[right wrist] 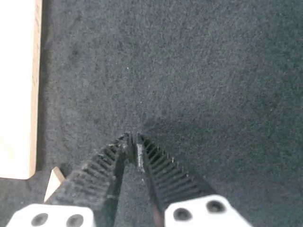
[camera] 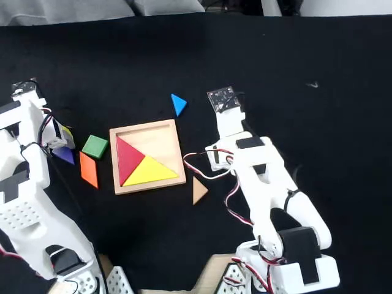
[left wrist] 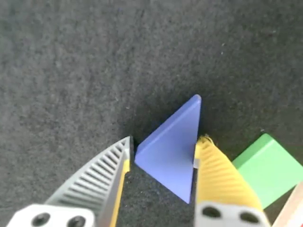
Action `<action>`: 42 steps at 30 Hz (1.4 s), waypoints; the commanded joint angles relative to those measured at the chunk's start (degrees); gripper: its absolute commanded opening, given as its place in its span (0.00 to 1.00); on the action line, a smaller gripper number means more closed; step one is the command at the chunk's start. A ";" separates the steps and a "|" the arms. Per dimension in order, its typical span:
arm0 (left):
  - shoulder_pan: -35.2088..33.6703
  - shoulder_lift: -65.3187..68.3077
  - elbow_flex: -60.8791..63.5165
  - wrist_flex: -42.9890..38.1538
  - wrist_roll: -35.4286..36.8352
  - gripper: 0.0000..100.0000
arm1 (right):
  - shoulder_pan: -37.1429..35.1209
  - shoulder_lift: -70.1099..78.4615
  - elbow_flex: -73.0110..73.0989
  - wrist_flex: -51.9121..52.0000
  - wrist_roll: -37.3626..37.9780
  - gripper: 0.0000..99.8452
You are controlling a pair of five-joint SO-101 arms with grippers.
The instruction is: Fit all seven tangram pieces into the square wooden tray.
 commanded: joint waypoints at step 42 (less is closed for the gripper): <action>-1.54 -13.98 6.29 -2.90 -11.16 0.30 | -1.05 -0.04 -2.86 0.62 0.70 0.01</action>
